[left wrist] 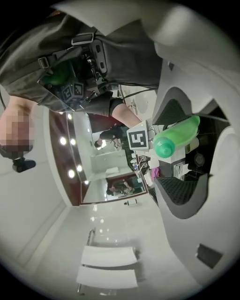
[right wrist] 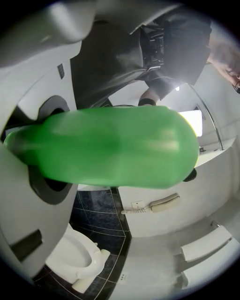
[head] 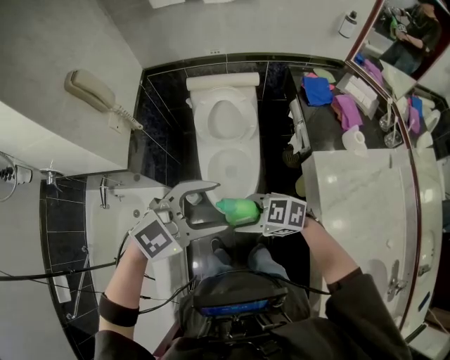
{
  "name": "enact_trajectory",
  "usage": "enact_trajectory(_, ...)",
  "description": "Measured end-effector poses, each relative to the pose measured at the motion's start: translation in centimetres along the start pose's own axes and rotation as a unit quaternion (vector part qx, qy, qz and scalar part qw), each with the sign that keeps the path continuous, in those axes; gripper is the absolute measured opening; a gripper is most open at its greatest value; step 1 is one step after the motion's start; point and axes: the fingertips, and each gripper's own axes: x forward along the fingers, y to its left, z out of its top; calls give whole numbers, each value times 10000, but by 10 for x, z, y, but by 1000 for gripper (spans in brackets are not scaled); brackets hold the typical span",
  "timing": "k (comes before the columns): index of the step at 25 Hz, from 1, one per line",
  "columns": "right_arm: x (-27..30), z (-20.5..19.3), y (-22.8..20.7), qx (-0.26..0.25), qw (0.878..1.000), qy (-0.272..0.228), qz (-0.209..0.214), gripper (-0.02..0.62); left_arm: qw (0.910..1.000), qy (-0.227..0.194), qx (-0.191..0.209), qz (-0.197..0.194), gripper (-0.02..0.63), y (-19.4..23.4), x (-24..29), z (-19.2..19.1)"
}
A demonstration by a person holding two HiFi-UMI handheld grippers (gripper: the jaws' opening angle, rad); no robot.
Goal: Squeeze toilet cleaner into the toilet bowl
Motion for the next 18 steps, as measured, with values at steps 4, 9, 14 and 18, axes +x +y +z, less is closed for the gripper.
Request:
enact_trajectory(4, 1, 11, 13, 142, 9994, -91, 311, 187, 9996, 43, 234, -134, 300, -3, 5, 3)
enact_trajectory(9, 4, 5, 14, 82, 9992, -109, 383, 187, 9992, 93, 327, -221, 212, -8, 8, 3)
enact_trajectory(14, 0, 10, 17, 52, 9994, -83, 337, 187, 9992, 14, 46, -409, 146, -12, 10, 3)
enact_trajectory(18, -3, 4, 7, -216, 9997, 132, -25, 187, 9984, -6, -379, -414, 141, -13, 11, 0)
